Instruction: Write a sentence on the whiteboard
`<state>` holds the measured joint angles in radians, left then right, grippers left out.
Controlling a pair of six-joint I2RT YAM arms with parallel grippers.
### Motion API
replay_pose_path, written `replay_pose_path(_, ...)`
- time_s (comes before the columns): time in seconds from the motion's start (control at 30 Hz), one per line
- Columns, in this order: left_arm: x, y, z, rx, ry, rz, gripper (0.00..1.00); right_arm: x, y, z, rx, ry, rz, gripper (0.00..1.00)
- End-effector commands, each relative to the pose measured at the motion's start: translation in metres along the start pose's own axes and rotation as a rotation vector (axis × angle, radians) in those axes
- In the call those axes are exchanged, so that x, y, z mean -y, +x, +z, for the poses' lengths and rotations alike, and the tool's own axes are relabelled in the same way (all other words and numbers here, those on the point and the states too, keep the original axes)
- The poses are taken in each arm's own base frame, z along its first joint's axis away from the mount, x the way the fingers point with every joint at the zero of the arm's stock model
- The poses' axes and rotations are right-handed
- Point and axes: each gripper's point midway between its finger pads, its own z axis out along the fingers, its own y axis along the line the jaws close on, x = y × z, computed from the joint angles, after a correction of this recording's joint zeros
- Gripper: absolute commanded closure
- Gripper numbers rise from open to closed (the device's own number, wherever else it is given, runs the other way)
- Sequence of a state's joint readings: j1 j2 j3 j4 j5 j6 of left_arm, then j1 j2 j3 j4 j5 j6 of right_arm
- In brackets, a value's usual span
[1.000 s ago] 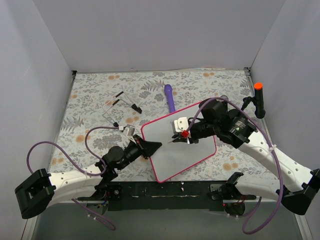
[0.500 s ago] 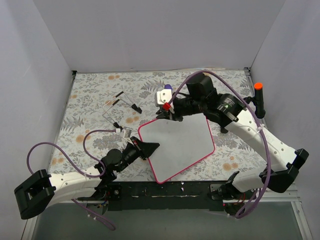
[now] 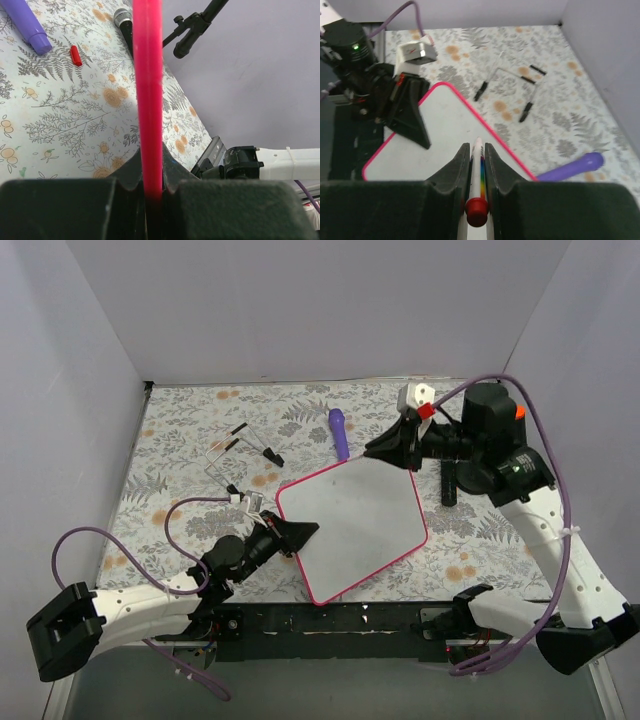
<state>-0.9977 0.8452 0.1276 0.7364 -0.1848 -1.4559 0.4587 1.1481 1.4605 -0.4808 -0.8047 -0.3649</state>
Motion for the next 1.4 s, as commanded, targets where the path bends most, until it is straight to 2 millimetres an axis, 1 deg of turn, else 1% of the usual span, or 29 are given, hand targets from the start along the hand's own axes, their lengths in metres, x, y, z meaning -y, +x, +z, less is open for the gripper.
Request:
replay_pose_path(0.0,0.039,-0.042,0.008,0.122,0.084,-0.005,1.0,-0.028,-0.002,0.0,0.09,-0.059,0.043,0.99)
replay_pose_path(0.07,0.039,-0.042,0.009,0.123,0.084,-0.002,1.0,-0.034,0.009,0.004,0.056,-0.059,0.041,0.99)
replay_pose_path(0.1,0.039,-0.042,0.009,0.123,0.084,-0.002,1.0,-0.046,0.012,0.01,0.052,-0.099,0.044,0.99)
replay_pose_path(0.13,0.039,-0.043,0.01,0.127,0.084,-0.003,1.0,-0.054,0.023,0.015,0.04,-0.118,0.054,0.99)
replay_pose_path(0.2,0.041,-0.044,0.01,0.131,0.093,-0.006,1.0,-0.061,0.03,0.021,0.026,-0.131,0.051,0.99)
replay_pose_path(0.23,0.042,-0.045,0.01,0.133,0.097,-0.013,1.0,-0.06,0.034,0.025,0.014,-0.13,0.053,0.99)
replay_pose_path(0.27,0.044,-0.046,0.011,0.137,0.106,-0.014,1.0,-0.058,0.032,0.026,0.008,-0.121,0.046,0.99)
replay_pose_path(0.33,0.046,-0.046,0.012,0.141,0.112,-0.015,1.0,-0.062,0.03,0.03,0.007,-0.145,0.041,0.99)
replay_pose_path(0.4,0.053,-0.055,0.014,0.172,0.132,-0.013,1.0,-0.065,0.029,0.033,0.009,-0.162,0.037,0.99)
replay_pose_path(0.43,0.053,-0.055,0.017,0.173,0.13,-0.003,1.0,-0.064,0.032,0.035,0.004,-0.165,0.035,0.99)
replay_pose_path(0.5,0.06,-0.063,0.021,0.201,0.141,0.004,1.0,-0.061,0.036,0.038,-0.006,-0.159,0.028,0.99)
replay_pose_path(0.57,0.061,-0.067,0.026,0.217,0.136,0.023,1.0,-0.06,0.04,0.043,-0.015,-0.163,0.031,0.99)
replay_pose_path(0.67,0.063,-0.076,0.033,0.255,0.122,0.05,1.0,-0.058,0.035,0.045,-0.006,-0.177,0.013,0.99)
replay_pose_path(0.7,0.063,-0.078,0.033,0.262,0.12,0.058,1.0,-0.058,0.03,0.044,0.002,-0.183,-0.014,0.99)
replay_pose_path(0.73,0.065,-0.081,0.035,0.269,0.122,0.062,1.0,-0.059,0.03,0.044,-0.002,-0.193,-0.017,0.99)
replay_pose_path(0.9,0.062,-0.079,0.039,0.268,0.109,0.06,1.0,-0.056,0.033,0.048,-0.005,-0.193,-0.024,0.99)
replay_pose_path(1.17,0.059,-0.076,0.042,0.256,0.096,0.036,1.0,-0.042,0.049,0.059,-0.022,-0.131,-0.001,0.99)
replay_pose_path(1.37,0.057,-0.066,0.045,0.225,0.104,0.029,1.0,-0.033,0.054,0.066,-0.026,-0.092,0.04,0.99)
